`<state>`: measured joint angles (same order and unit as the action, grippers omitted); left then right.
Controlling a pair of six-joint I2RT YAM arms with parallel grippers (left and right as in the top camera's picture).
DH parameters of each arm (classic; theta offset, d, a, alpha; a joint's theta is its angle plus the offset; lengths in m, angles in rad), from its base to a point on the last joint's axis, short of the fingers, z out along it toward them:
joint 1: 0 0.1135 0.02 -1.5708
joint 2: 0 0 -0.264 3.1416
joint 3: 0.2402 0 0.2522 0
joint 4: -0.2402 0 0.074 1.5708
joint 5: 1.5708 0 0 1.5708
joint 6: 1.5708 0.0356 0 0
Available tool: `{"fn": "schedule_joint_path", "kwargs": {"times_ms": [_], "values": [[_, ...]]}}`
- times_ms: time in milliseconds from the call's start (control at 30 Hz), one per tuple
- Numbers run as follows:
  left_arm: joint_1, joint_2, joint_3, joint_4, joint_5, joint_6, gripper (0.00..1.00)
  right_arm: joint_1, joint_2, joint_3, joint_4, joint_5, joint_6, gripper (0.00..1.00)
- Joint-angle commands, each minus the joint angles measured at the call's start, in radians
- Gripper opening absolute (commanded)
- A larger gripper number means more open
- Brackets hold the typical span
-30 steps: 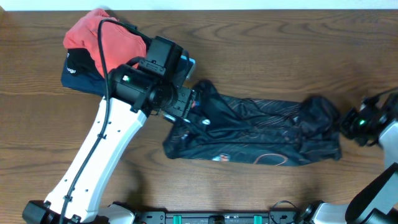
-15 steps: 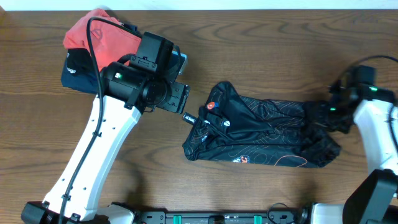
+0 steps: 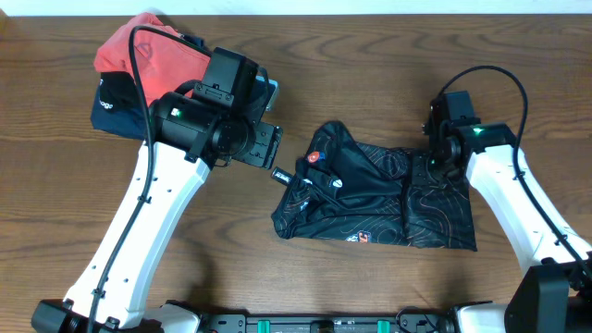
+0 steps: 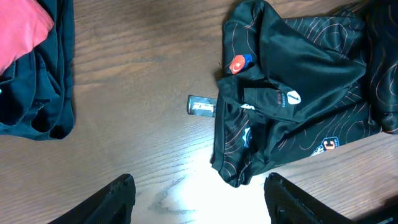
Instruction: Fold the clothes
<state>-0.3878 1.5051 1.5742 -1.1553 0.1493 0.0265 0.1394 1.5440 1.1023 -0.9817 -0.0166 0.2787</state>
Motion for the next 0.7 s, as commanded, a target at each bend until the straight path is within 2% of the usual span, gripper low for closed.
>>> {"fn": "schedule_joint_path", "kwargs": {"times_ms": [0,100,300,333,367,467,500,667], "values": [[0.005,-0.005,0.021,-0.003,-0.011,-0.001,0.68,-0.068,-0.002,-0.005,0.002,0.061,0.043,0.39],[0.005,-0.005,0.021,-0.003,-0.011,-0.001,0.68,-0.168,-0.001,-0.005,-0.01,0.052,0.038,0.29],[0.005,-0.005,0.021,-0.003,-0.011,-0.001,0.68,-0.316,-0.001,-0.01,-0.006,-0.108,-0.033,0.33],[0.005,-0.005,0.021,-0.003,-0.012,-0.001,0.68,-0.318,-0.001,-0.017,0.001,-0.116,-0.032,0.31],[0.005,-0.005,0.02,-0.003,-0.012,-0.001,0.68,-0.316,-0.001,-0.027,0.013,-0.128,-0.027,0.24],[0.005,-0.005,0.02,-0.003,-0.012,0.0,0.68,-0.302,-0.001,-0.09,0.093,-0.179,0.026,0.07],[0.005,-0.005,0.02,-0.003,-0.012,0.0,0.68,-0.295,0.0,-0.123,0.139,-0.197,0.057,0.04],[0.005,-0.005,0.02,-0.003,-0.012,0.0,0.68,-0.253,0.014,-0.29,0.425,-0.262,0.275,0.01]]}}
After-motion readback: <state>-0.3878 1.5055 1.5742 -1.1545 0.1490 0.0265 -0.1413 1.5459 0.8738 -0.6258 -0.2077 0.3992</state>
